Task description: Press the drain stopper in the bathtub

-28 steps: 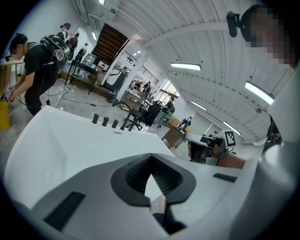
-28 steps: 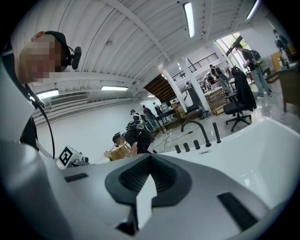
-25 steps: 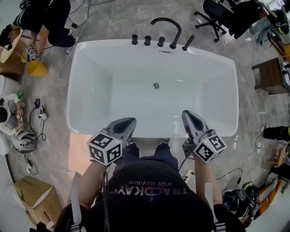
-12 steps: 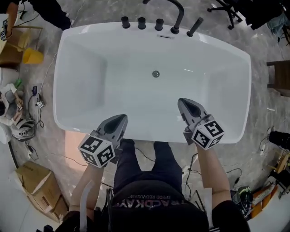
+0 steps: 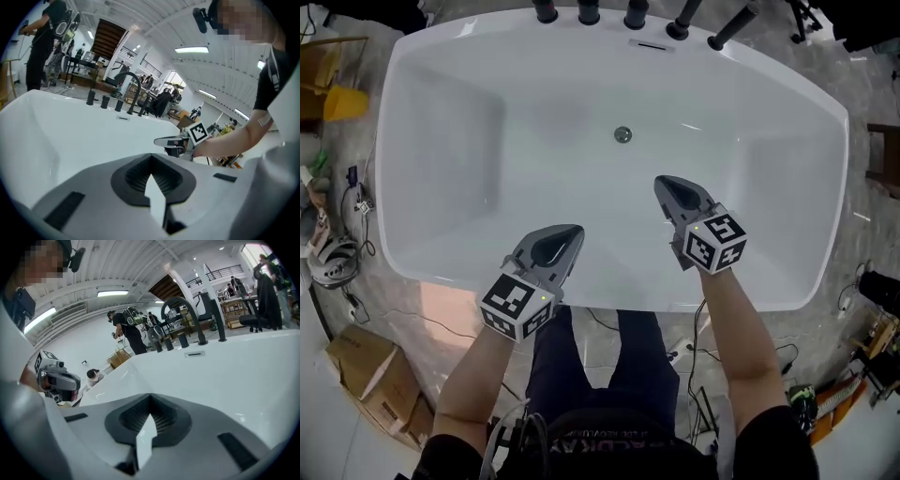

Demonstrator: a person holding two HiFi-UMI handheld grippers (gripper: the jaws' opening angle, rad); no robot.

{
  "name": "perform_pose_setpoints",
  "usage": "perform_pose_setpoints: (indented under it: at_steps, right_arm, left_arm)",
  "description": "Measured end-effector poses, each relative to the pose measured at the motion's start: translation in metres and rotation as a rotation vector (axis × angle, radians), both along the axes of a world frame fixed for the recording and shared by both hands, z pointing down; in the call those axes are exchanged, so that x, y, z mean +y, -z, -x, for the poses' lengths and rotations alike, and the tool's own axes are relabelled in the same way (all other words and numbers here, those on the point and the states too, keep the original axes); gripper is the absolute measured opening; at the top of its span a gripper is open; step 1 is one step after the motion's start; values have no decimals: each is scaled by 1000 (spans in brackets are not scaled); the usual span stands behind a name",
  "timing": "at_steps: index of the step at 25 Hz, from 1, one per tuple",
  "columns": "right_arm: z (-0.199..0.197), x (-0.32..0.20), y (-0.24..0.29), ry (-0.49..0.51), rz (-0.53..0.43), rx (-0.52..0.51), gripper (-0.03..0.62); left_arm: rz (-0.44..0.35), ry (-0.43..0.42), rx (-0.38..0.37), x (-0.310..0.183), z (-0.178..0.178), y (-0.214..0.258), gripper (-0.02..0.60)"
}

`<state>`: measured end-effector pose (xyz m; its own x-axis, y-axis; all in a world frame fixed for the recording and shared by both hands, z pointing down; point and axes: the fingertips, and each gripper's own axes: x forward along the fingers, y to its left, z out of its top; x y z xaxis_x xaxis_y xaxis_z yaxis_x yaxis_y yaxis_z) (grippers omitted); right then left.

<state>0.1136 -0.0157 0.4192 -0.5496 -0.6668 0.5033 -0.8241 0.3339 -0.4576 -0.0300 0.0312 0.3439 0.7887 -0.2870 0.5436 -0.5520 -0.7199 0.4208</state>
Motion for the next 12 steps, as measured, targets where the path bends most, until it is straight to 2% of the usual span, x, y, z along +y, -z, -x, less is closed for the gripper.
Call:
perform_pose_setpoints:
  at_steps: [4, 12]
  right_arm:
    - [3, -14, -46, 16, 36, 47, 12]
    - [1, -51, -154, 3, 145, 117, 11]
  left_arm:
    - [-28, -63, -16, -5, -1, -34, 4]
    - [-54, -118, -5, -17, -5, -90, 3]
